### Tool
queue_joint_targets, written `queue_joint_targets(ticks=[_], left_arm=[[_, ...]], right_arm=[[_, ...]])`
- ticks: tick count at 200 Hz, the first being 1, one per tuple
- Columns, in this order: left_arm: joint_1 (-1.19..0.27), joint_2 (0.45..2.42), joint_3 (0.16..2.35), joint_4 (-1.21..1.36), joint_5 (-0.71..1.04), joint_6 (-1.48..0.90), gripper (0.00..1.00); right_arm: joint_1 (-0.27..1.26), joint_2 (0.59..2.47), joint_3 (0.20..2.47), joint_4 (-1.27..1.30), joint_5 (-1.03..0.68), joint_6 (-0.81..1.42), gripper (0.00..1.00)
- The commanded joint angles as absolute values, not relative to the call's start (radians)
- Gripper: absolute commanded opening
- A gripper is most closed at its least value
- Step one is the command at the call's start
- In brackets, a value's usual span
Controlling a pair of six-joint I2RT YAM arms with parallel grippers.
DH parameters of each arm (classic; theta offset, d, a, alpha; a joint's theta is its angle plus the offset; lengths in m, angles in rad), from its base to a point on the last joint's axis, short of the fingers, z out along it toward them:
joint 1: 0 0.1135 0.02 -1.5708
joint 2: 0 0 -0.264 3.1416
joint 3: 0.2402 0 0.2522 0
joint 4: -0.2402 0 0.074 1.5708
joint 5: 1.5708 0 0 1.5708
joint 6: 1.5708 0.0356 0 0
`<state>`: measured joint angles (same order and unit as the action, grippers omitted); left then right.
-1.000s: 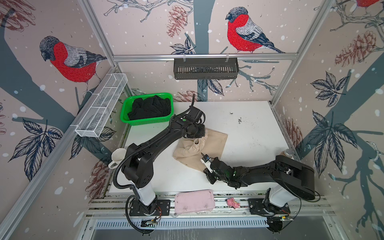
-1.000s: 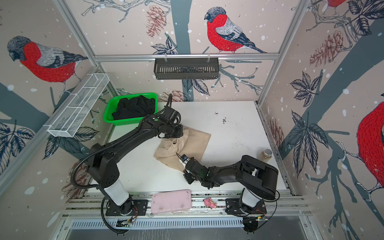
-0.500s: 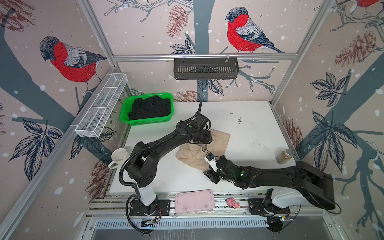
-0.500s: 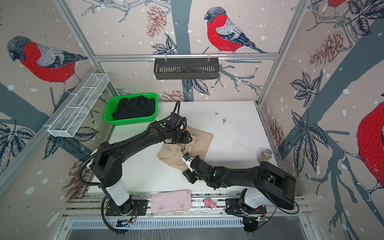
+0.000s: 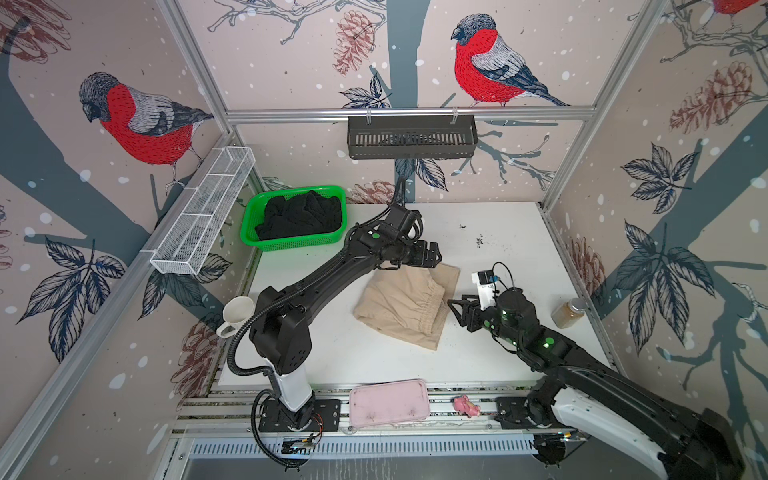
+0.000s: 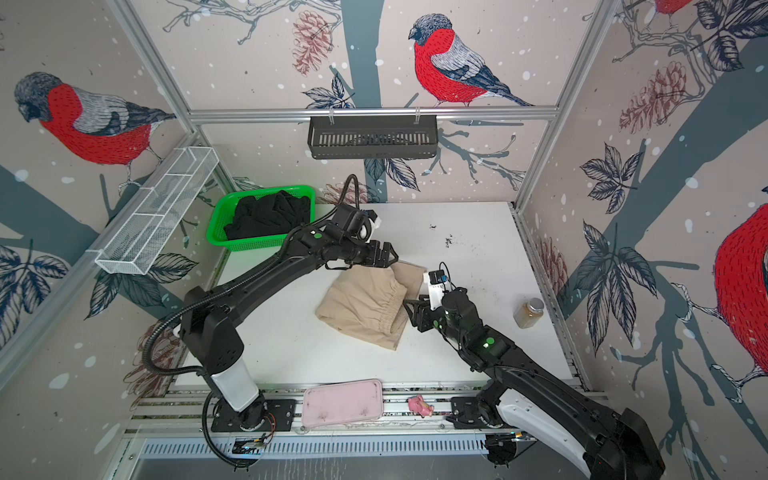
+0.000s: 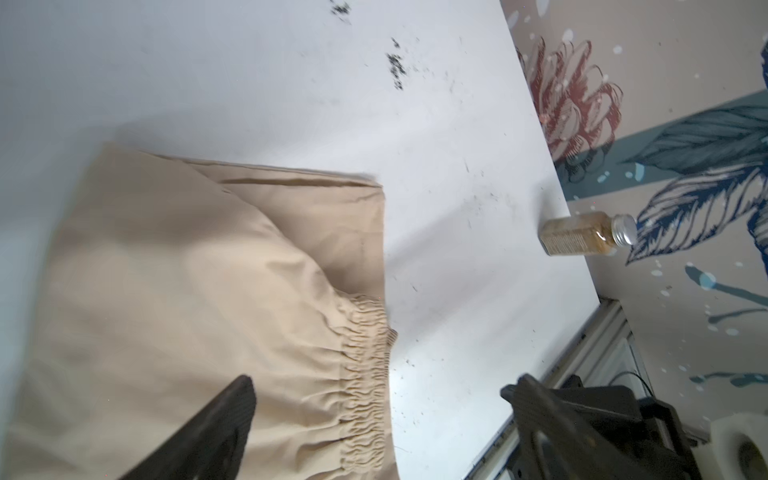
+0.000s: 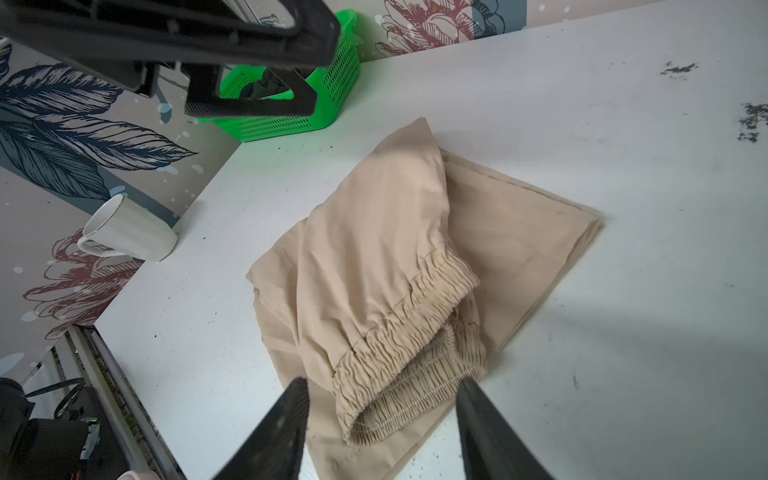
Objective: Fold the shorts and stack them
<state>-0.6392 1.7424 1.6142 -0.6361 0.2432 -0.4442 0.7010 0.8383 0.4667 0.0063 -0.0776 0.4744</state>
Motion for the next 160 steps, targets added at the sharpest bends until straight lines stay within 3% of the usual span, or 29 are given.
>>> queue_joint_targets(ticks=[1, 42, 78, 102, 160], left_arm=[[-0.568, 1.686, 1.559, -0.714, 0.148, -0.426, 0.97], [-0.532, 1.54, 1.342, -0.577, 0.193, -0.374, 0.97], [-0.531, 1.479, 1.164, -0.489, 0.172, -0.397, 0.97], [-0.531, 1.493, 1.084, -0.423, 0.163, -0.416, 0.96], [-0.53, 1.532, 0.977, -0.263, 0.198, -0.38, 0.84]], right_arm=[[0.689, 0.927, 0.538, -0.091, -0.062, 0.47, 0.64], [0.577, 1.124, 0.611, -0.053, -0.244, 0.4, 0.67], [0.583, 1.225, 0.66, -0.139, -0.137, 0.29, 0.62], [0.572, 1.282, 0.666, -0.03, -0.226, 0.321, 0.65], [0.553, 1.52, 0.792, 0.035, -0.211, 0.313, 0.67]])
